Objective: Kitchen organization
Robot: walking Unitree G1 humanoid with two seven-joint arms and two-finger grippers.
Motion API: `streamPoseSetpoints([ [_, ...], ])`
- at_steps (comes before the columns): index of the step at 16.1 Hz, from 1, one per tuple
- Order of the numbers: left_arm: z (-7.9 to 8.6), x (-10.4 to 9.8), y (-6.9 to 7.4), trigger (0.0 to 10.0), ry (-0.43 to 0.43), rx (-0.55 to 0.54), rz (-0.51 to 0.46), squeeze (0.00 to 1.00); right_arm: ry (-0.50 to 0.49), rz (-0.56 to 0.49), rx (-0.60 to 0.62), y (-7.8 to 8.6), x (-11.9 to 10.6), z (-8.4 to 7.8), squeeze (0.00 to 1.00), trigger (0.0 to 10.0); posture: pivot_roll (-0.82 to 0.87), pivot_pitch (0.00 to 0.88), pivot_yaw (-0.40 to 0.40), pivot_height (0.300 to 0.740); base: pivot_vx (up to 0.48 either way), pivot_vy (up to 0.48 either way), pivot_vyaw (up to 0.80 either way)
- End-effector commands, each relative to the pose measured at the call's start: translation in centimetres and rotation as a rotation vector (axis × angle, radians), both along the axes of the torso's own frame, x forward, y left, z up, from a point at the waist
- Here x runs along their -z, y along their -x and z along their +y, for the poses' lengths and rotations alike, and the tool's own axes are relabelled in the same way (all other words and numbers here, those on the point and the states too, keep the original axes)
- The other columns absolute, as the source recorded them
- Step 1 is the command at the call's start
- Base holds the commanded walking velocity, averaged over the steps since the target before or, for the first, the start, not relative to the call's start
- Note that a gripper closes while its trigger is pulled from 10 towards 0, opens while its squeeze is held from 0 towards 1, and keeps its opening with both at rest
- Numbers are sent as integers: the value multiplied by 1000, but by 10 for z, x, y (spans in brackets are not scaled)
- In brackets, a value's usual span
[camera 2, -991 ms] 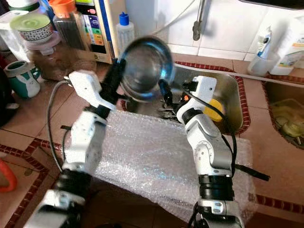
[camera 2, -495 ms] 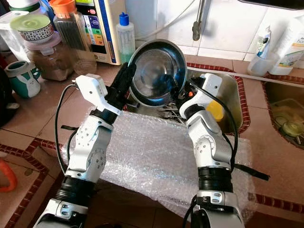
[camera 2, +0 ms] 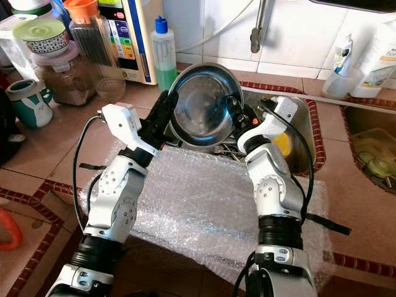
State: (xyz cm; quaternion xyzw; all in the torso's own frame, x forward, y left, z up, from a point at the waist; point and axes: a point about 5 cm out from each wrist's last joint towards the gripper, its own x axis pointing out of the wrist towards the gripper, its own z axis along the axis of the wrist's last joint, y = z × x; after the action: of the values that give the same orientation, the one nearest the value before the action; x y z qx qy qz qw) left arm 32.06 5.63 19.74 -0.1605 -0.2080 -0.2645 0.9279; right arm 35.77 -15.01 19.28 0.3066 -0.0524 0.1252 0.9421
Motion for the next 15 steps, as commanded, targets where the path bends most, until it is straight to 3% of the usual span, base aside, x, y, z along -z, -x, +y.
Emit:
streamPoseSetpoints([
  [1,2,2,1,0,-9,3,4,0,-19,-24,5,-1,-8,-3,0,0,-48,78,53,740,0,0,0],
  [14,8,18,-3,0,-67,-17,75,0,-111,-30,-61,1,-10,0,0,0,-45,76,56,740,0,0,0],
  [15,8,18,-4,0,-67,-13,78,1000,-116,-30,-64,1,-10,0,0,0,-46,77,59,740,0,0,0],
])
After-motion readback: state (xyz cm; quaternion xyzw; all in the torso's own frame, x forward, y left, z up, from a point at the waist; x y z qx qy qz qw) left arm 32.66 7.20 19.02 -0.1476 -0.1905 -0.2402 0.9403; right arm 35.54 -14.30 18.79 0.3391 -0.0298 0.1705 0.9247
